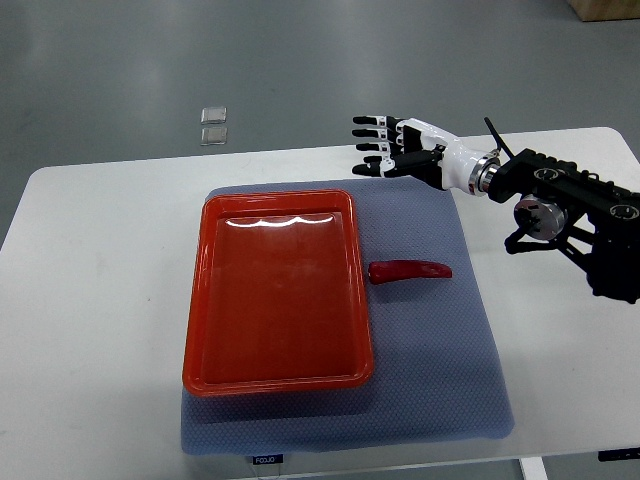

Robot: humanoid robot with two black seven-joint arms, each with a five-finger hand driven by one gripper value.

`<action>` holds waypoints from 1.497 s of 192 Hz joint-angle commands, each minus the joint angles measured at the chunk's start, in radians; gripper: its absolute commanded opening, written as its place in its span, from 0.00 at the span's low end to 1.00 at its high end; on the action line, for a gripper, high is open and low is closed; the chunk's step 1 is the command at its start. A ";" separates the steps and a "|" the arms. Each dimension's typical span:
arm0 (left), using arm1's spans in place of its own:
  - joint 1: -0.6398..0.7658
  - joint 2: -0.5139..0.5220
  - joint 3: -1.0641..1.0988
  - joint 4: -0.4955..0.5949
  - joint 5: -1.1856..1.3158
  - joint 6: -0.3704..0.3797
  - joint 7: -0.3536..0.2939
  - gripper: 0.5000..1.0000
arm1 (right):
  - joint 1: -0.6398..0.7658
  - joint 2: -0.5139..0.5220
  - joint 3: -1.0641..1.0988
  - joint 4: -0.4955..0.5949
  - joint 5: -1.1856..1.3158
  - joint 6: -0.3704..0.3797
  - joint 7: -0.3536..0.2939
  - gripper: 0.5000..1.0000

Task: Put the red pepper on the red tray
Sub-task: 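Move the right hand over the red pepper beside the tray, then lower the right hand and close its fingers around the red pepper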

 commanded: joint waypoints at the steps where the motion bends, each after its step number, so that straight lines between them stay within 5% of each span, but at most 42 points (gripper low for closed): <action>1: -0.001 0.000 0.000 0.000 0.000 0.000 0.000 1.00 | 0.174 -0.058 -0.256 0.049 -0.006 0.043 -0.012 0.83; 38: -0.001 0.000 0.000 -0.001 0.000 -0.001 0.000 1.00 | 0.496 -0.089 -0.646 0.201 -0.046 0.099 -0.075 0.83; 62: -0.003 0.000 0.000 -0.003 0.000 -0.001 0.000 1.00 | 0.570 -0.071 -0.730 0.276 -0.044 0.106 -0.100 0.83; 288: -0.003 0.000 0.000 0.006 0.000 0.000 0.000 1.00 | 0.334 -0.063 -0.758 0.305 -0.199 -0.233 -0.109 0.74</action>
